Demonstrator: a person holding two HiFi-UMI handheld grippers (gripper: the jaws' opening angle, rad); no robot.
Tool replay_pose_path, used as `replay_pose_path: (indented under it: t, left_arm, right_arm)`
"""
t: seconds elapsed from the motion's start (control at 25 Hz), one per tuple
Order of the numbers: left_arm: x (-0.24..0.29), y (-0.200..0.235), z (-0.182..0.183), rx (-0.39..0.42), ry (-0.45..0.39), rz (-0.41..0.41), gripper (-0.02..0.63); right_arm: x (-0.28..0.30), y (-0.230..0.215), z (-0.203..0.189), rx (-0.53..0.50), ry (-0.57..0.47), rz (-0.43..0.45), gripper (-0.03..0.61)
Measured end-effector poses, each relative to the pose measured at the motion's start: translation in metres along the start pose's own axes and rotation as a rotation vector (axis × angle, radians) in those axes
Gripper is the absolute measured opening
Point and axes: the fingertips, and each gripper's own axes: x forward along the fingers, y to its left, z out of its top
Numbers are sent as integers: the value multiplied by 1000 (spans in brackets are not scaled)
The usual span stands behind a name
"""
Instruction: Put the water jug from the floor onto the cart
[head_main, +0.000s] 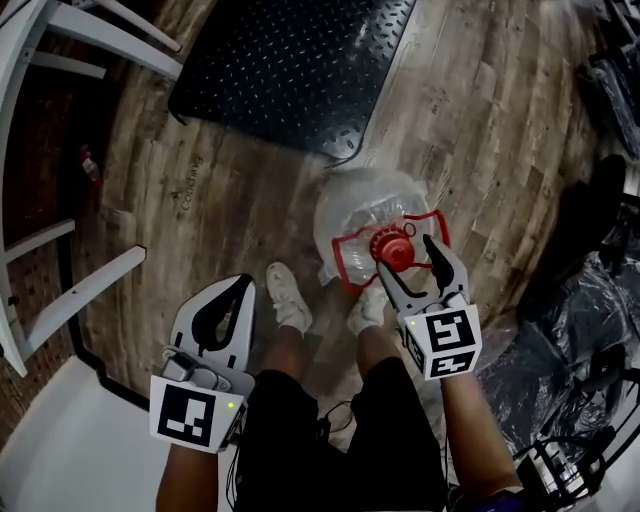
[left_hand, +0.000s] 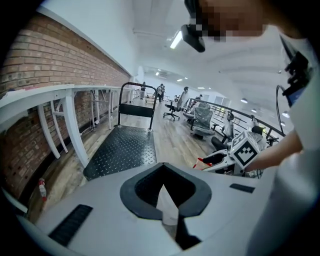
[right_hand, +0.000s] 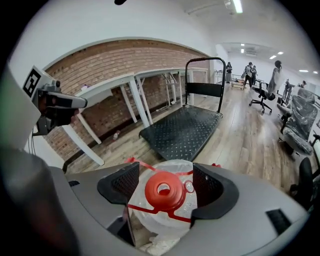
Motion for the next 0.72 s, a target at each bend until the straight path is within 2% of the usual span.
replay_pose_path:
  t: [0.32, 0.72]
  left_arm:
    - [11, 6, -25, -17, 28, -10, -2]
    - [6, 12, -30, -47, 33, -24, -2]
  right_arm:
    - [31, 6, -30, -24, 75, 3, 327]
    - [38, 0, -36, -9, 100, -84, 321]
